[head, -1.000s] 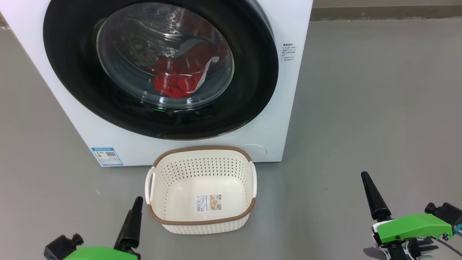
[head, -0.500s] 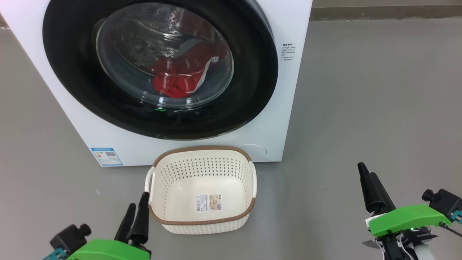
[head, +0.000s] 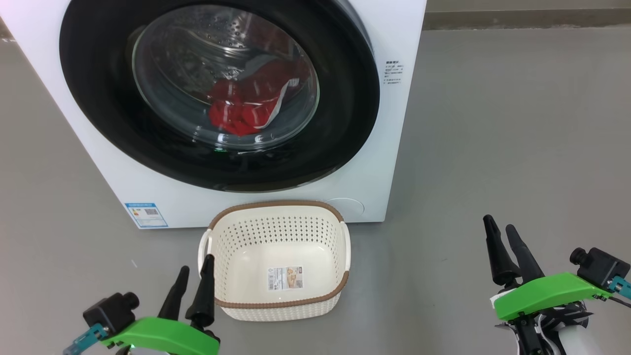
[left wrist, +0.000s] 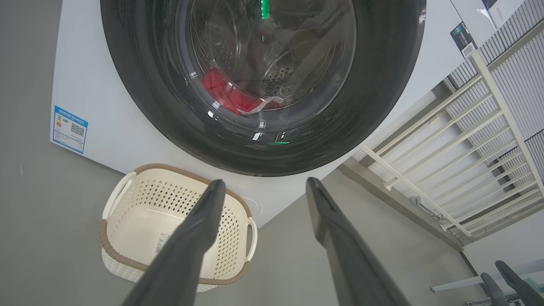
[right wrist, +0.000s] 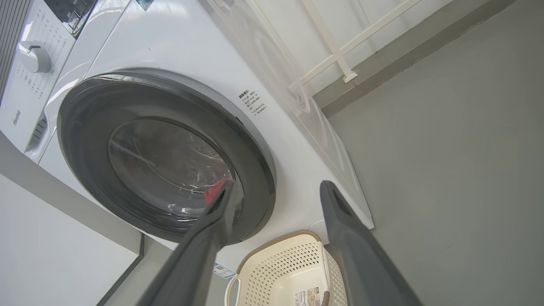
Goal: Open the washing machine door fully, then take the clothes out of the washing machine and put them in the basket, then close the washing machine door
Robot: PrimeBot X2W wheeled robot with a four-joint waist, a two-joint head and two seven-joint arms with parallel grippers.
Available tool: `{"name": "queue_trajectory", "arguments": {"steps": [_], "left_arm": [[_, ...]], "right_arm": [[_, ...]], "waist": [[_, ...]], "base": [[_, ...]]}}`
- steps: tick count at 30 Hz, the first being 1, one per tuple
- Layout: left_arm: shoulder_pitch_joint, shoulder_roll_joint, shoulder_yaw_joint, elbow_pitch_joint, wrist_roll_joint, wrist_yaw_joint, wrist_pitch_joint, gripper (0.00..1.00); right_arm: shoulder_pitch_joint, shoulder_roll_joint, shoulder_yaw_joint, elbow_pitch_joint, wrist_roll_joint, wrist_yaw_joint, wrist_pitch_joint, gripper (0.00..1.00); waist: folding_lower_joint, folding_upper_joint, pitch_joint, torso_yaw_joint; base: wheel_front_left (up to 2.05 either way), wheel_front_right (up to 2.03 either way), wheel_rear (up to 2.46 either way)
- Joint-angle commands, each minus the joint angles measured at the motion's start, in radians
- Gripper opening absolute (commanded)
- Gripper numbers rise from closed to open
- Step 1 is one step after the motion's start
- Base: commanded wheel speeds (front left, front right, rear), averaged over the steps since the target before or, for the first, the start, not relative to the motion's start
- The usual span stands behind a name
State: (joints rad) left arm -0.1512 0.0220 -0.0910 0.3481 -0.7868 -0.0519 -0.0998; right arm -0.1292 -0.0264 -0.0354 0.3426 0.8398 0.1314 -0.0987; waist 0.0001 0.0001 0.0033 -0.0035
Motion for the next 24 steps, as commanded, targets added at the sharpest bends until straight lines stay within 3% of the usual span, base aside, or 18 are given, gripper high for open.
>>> {"name": "queue_trajectory", "arguments": {"steps": [1,24], "left_arm": [[-0.048,0.016,0.014,-0.018,0.032,0.008,-0.013,1.00],[-0.086,0.022,-0.001,-0.044,0.282,0.054,-0.083,1.00]], "right_arm": [[-0.050,-0.012,0.018,-0.027,-0.029,0.000,-0.014,1.00],[-0.089,-0.017,0.038,-0.027,-0.293,-0.001,-0.085,1.00]], "waist": [[-0.0001,-0.0001,-0.001,0.000],[-0.0001,-0.0001,-0.005,0.000]], "base": [[0.00,0.00,0.00],[0.00,0.00,0.00]]}}
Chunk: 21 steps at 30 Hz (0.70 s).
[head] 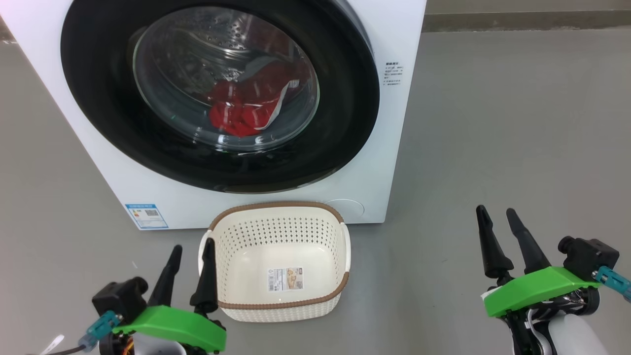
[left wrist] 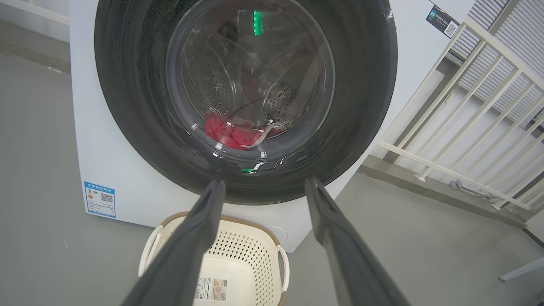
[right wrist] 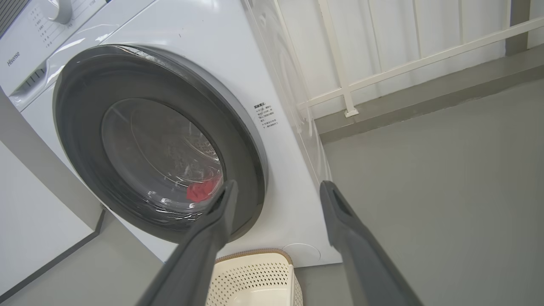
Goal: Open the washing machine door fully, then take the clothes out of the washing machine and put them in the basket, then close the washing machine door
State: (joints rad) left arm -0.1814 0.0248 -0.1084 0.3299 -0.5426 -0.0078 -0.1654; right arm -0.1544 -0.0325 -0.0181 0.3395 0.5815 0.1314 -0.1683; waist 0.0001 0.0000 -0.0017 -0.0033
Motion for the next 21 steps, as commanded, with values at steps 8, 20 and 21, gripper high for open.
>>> {"name": "queue_trajectory", "arguments": {"steps": [8,20,21], "left_arm": [[-0.071,0.021,0.011,-0.016,0.121,0.023,-0.041,1.00],[-0.090,0.024,0.004,-0.013,0.242,0.038,-0.074,1.00],[-0.092,0.024,0.003,-0.012,0.251,0.039,-0.077,1.00]], "right_arm": [[-0.081,-0.013,0.027,-0.017,-0.116,-0.001,-0.039,1.00],[-0.105,-0.016,0.029,-0.014,-0.239,-0.001,-0.071,1.00],[-0.107,-0.016,0.029,-0.014,-0.250,-0.001,-0.074,1.00]], "waist": [[0.0000,0.0000,0.000,-0.003],[0.0000,0.0000,0.004,-0.007],[0.0000,0.0000,0.004,-0.007]], "base": [[0.00,0.00,0.00],[0.00,0.00,0.00],[0.00,0.00,0.00]]}}
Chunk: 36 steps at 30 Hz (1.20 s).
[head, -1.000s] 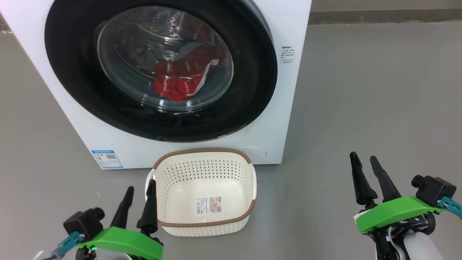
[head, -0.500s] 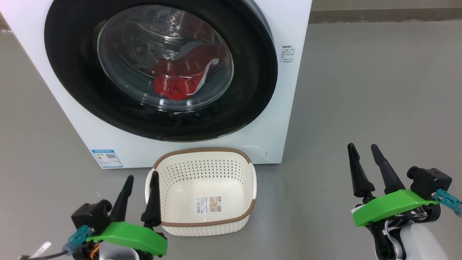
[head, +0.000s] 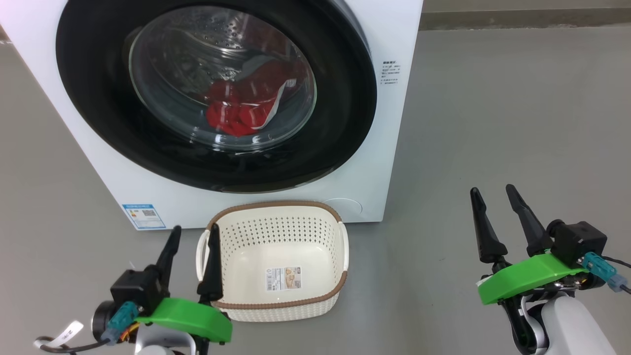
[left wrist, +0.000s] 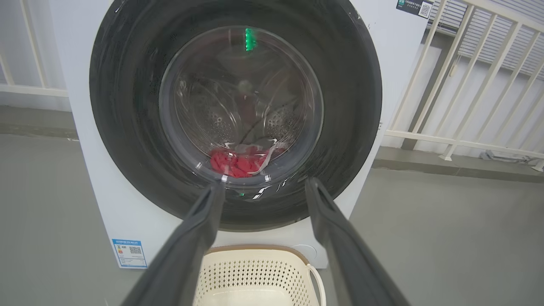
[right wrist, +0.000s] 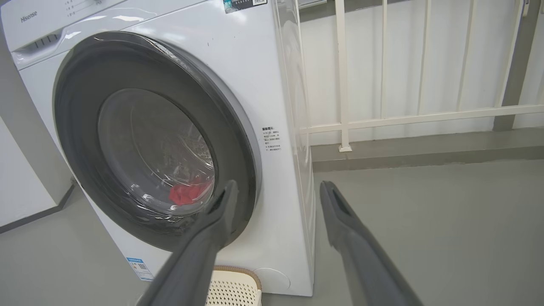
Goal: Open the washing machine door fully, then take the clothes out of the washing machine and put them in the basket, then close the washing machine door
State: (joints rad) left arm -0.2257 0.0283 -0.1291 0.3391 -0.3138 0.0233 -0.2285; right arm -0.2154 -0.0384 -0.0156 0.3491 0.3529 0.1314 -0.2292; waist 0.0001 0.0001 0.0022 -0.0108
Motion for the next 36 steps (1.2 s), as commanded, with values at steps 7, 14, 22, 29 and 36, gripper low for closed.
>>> {"name": "queue_trajectory", "arguments": {"steps": [7,14,22,29,36], "left_arm": [[-0.063,0.022,0.016,-0.007,0.078,0.015,-0.033,1.00],[-0.064,0.022,0.017,0.003,0.074,0.016,-0.033,1.00],[-0.065,0.022,0.016,0.010,0.069,0.017,-0.033,1.00],[-0.062,0.022,0.012,0.001,0.070,0.023,-0.033,1.00],[-0.060,0.022,0.007,-0.035,0.077,0.031,-0.033,1.00]], "right_arm": [[-0.058,-0.012,0.029,-0.024,-0.095,-0.001,-0.033,1.00],[-0.058,-0.012,0.026,-0.021,-0.098,-0.001,-0.033,1.00],[-0.056,-0.012,0.021,-0.026,-0.099,-0.001,-0.033,1.00],[-0.054,-0.012,0.022,-0.032,-0.090,-0.001,-0.033,1.00],[-0.062,-0.012,0.020,-0.041,-0.091,-0.001,-0.033,1.00]], "waist": [[-0.0001,-0.0001,0.000,0.000],[-0.0001,-0.0001,-0.001,-0.001],[-0.0001,-0.0001,0.000,-0.002],[-0.0001,-0.0001,0.003,0.000],[-0.0001,-0.0001,0.031,0.002]], "base": [[0.00,0.00,0.00],[0.00,0.00,0.00],[0.00,0.00,0.00],[0.00,0.00,0.00],[0.00,0.00,0.00]]}}
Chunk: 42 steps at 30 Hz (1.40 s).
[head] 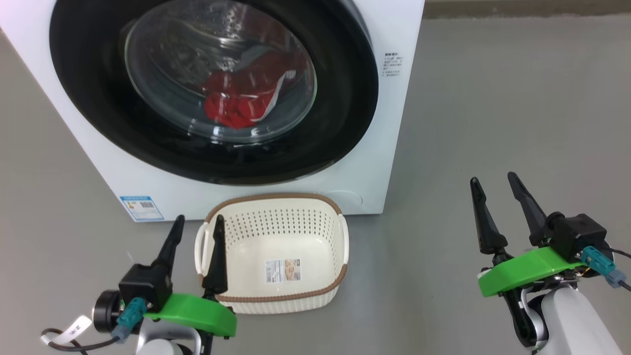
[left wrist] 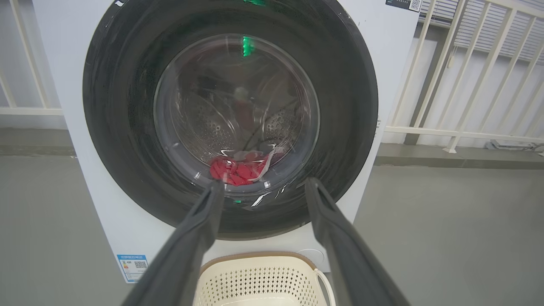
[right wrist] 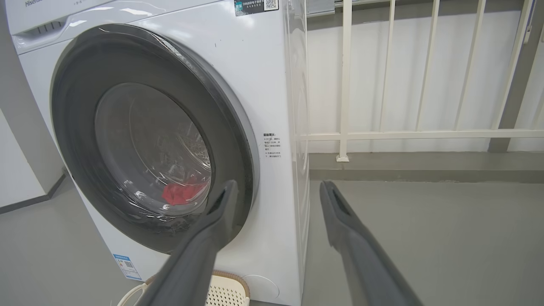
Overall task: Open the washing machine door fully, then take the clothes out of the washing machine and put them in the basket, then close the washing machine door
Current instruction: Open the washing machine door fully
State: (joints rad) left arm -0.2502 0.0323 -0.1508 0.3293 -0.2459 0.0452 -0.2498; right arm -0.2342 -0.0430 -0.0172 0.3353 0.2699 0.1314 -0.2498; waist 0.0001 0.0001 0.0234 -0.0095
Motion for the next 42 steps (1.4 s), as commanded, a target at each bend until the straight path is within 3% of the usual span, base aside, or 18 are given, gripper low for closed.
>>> {"name": "queue_trajectory", "arguments": {"steps": [1,11,12,14,15,30,42], "left_arm": [[-0.037,0.018,0.027,-0.033,0.010,0.010,-0.012,1.00],[-0.057,0.018,0.017,-0.098,0.009,0.008,-0.012,1.00],[-0.059,0.018,0.018,-0.102,0.009,0.007,-0.012,1.00],[-0.063,0.018,0.017,-0.110,0.010,0.005,-0.012,1.00],[-0.065,0.018,0.016,-0.113,0.012,0.003,-0.012,1.00],[-0.117,0.018,-0.011,-0.217,0.009,-0.010,-0.012,1.00],[-0.146,0.018,-0.029,-0.266,0.021,-0.006,-0.012,1.00]], "right_arm": [[-0.047,-0.007,0.021,-0.030,-0.009,-0.001,-0.012,1.00],[-0.114,-0.007,0.031,-0.038,-0.006,-0.001,-0.012,1.00],[-0.125,-0.007,0.032,-0.035,-0.001,-0.001,-0.012,0.78],[-0.150,-0.007,0.035,-0.029,-0.002,-0.001,-0.012,0.04],[-0.164,-0.007,0.035,-0.025,-0.001,-0.001,-0.012,0.00],[-0.426,-0.007,0.062,0.143,0.222,-0.001,-0.008,0.00],[-0.617,-0.007,0.054,0.201,0.484,-0.001,0.117,0.00]], "waist": [[0.0000,-0.0001,0.018,0.001],[0.0000,-0.0001,0.111,0.009],[0.0000,-0.0001,0.119,0.009],[0.0000,-0.0001,0.134,0.010],[0.0000,-0.0001,0.142,0.012],[0.0000,-0.0001,0.298,0.046],[0.0000,-0.0001,0.395,0.064]], "base": [[0.00,0.00,0.00],[0.00,0.00,0.00],[0.00,0.00,0.00],[0.00,0.00,0.00],[0.00,0.00,0.00],[0.00,0.00,0.00],[0.00,0.00,0.00]]}}
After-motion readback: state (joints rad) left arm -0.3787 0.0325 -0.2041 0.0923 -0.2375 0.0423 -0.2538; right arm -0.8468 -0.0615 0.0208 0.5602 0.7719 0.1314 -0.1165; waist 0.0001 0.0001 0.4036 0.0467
